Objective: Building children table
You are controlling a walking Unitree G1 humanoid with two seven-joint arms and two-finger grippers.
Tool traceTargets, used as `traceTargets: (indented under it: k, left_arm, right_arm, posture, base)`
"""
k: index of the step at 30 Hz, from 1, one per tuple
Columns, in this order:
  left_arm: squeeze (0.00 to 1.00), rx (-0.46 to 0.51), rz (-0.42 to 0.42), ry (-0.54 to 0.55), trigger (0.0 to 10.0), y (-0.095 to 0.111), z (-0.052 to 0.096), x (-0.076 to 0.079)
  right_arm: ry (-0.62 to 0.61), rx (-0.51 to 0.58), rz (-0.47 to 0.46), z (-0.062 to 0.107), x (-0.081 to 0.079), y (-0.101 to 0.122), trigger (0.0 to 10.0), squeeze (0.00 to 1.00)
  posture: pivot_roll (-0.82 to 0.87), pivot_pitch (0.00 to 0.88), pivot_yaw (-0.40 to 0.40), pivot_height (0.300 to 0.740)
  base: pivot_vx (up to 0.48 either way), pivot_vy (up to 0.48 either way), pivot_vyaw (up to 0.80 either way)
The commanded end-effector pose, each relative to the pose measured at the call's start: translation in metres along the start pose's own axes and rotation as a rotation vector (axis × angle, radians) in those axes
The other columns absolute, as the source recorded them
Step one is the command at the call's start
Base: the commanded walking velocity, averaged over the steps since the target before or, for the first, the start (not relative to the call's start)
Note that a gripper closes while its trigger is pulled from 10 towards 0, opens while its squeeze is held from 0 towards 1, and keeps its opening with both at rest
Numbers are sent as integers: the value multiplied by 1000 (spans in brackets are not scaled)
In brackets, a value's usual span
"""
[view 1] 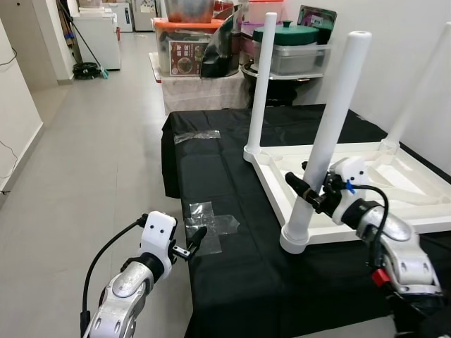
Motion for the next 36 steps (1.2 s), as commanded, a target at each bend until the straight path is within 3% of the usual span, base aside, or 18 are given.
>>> traceTargets:
  k: [1, 2, 3, 4, 5, 6, 13, 14, 19, 20, 21, 22, 24, 25, 27, 28, 33, 36]
  left_arm:
    - [0, -15, -12, 2, 10000, -2, 3, -3]
    - [0, -15, -12, 2, 10000, -2, 3, -3]
    - [0, -16, -12, 1, 10000, -2, 3, -2]
    - [0, -16, -12, 1, 10000, -2, 3, -2]
    - [0, -17, -12, -2, 10000, -1, 2, -2]
    - [0, -17, -13, -11, 10000, -1, 0, 0]
    - [0, -18, -15, -11, 10000, 0, 0, -1]
    - [0, -19, -16, -9, 10000, -1, 0, -2]
    - [0, -23, -14, -9, 10000, -2, 1, -1]
    - [0, -24, -13, -11, 10000, -2, 1, 0]
    - [0, -24, -13, -11, 10000, -2, 1, 0]
    - [0, -24, -11, -13, 10000, -2, 1, 1]
    - [0, -23, -10, -13, 10000, -2, 1, 1]
    - [0, -22, -11, -10, 10000, -2, 1, -1]
    - [0, -22, -11, -9, 10000, -1, 1, -2]
    - [0, -23, -13, -11, 10000, -1, 1, -2]
    - [0, -24, -14, -14, 10000, -2, 1, -2]
    - [0, -21, -14, -16, 10000, -1, -1, 0]
  right_arm:
    - [-138, -26, 9, -5, -3, 1, 0, 0]
    - [-138, -26, 9, -5, -3, 1, 0, 0]
    - [-287, -44, -30, -5, -2, -1, 0, 0]
    - [-287, -44, -30, -5, -2, -1, 0, 0]
    - [-427, -104, -119, -3, -8, -9, 0, 0]
    - [-588, -182, -78, 6, -25, -18, 0, 0]
    - [-663, -229, -72, 11, -50, -13, 0, 0]
    - [-620, -222, -57, 7, -55, -9, 10000, 0]
    - [-524, -158, -68, -2, -66, -1, 10000, 0]
    - [-511, -133, -84, -3, -66, 2, 10000, 1000]
    - [-511, -133, -84, -3, -66, 2, 10000, 1000]
    - [-377, -83, -172, -11, -65, 6, 10000, 1000]
    - [-342, -72, -192, -13, -65, 8, 10000, 1000]
    - [-164, 5, -158, -13, -56, 15, 10000, 0]
    - [-118, 24, -144, -12, -54, 17, 10000, 0]
    - [59, 76, -49, -4, -39, 26, 10000, 0]
    - [160, 81, 37, 2, -17, 32, 10000, 0]
    - [258, 50, 73, 1, -15, 26, 10000, 0]
  posture:
    - [59, 0, -46, 740]
    - [59, 0, -46, 740]
    - [59, 0, -45, 740]
    - [59, 0, -45, 740]
    - [56, 0, -41, 740]
    - [56, 0, -41, 740]
    - [58, 0, -41, 740]
    - [56, 0, -40, 740]
    - [53, 0, -39, 740]
    - [52, 0, -39, 740]
    - [52, 0, -39, 740]
    - [56, 0, -43, 740]
    - [56, 0, -43, 740]
    - [56, 0, -43, 740]
    - [56, 0, -43, 740]
    - [55, 0, -38, 740]
    - [50, 0, -38, 740]
    - [57, 0, -41, 740]
  base:
    - [0, 0, 0]
    - [0, 0, 0]
    - [0, 0, 0]
    - [0, 0, 0]
    - [0, 0, 0]
    - [0, 0, 0]
    - [0, 0, 0]
    - [0, 0, 0]
    - [0, 0, 0]
    - [0, 0, 0]
    - [0, 0, 0]
    - [0, 0, 0]
    - [0, 0, 0]
    - [0, 0, 0]
    - [0, 0, 0]
    - [0, 0, 0]
    - [0, 0, 0]
    - [0, 0, 0]
Point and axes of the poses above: a point about 5 cm out from each wrist's last joint towards the gripper, its own z axis pointing back from the gripper into the wrist, its own y axis along the axis of the wrist's last joint, x = y × z, the point moved 1 cm from there along -z, pointing out of the wrist towards the gripper, and after that the axes turned 6 degrees about z, right-handed, at the moved point
